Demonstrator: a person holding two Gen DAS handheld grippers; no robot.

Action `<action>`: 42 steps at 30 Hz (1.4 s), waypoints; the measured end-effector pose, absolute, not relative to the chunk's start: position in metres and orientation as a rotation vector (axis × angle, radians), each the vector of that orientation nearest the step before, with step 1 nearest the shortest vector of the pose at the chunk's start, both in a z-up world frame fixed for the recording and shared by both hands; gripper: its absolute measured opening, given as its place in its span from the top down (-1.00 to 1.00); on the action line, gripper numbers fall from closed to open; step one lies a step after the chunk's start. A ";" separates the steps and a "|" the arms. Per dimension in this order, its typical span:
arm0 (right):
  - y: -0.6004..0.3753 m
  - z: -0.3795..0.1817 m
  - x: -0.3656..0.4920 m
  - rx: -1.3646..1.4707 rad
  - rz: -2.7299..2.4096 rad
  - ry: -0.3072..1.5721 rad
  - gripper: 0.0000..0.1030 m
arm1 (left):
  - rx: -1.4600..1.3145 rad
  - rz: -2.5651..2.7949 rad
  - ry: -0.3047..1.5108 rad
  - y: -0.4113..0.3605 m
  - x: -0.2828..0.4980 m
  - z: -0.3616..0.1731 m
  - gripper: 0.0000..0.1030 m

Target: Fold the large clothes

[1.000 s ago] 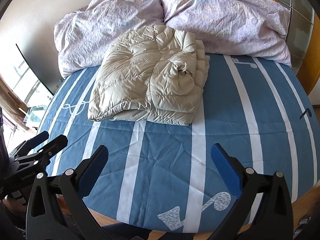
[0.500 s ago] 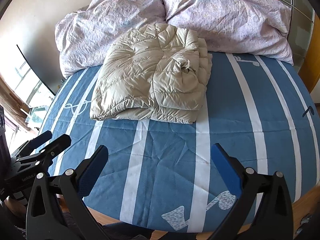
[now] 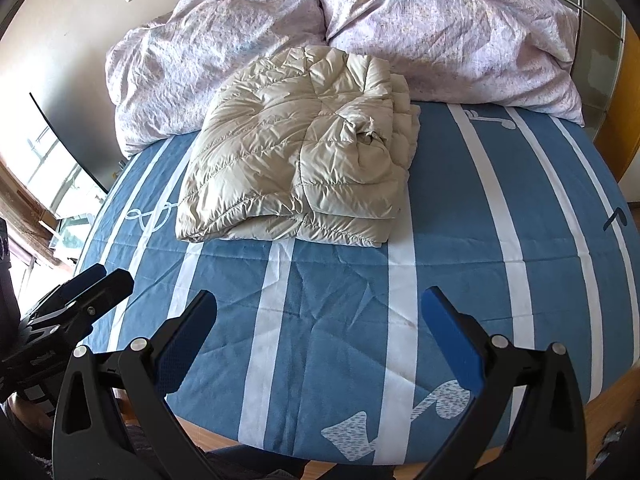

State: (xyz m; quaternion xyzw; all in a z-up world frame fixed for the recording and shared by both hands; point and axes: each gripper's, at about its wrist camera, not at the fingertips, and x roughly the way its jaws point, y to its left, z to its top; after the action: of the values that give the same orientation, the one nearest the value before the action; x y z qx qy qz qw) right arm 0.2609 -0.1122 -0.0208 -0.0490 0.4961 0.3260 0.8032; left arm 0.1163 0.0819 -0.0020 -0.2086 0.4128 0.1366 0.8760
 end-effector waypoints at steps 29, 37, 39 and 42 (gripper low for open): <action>-0.108 -0.021 0.262 -0.122 0.704 1.059 -0.97 | -0.487 0.231 0.835 0.084 0.118 -0.002 -0.96; -0.108 -0.021 0.261 -0.122 0.704 1.060 -0.97 | -0.483 0.232 0.838 0.084 0.118 -0.002 -0.96; -0.107 -0.022 0.261 -0.125 0.706 1.059 -0.97 | -0.484 0.235 0.838 0.084 0.118 -0.002 -0.96; -0.107 -0.023 0.260 -0.128 0.709 1.059 -0.97 | -0.485 0.236 0.838 0.084 0.118 -0.002 -0.96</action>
State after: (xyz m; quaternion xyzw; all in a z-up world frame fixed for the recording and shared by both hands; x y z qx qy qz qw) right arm 0.2599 -0.1070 -0.0232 -0.0597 0.4939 0.3308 0.8019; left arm 0.1179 0.0845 -0.0024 -0.2325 0.4019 0.1130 0.8784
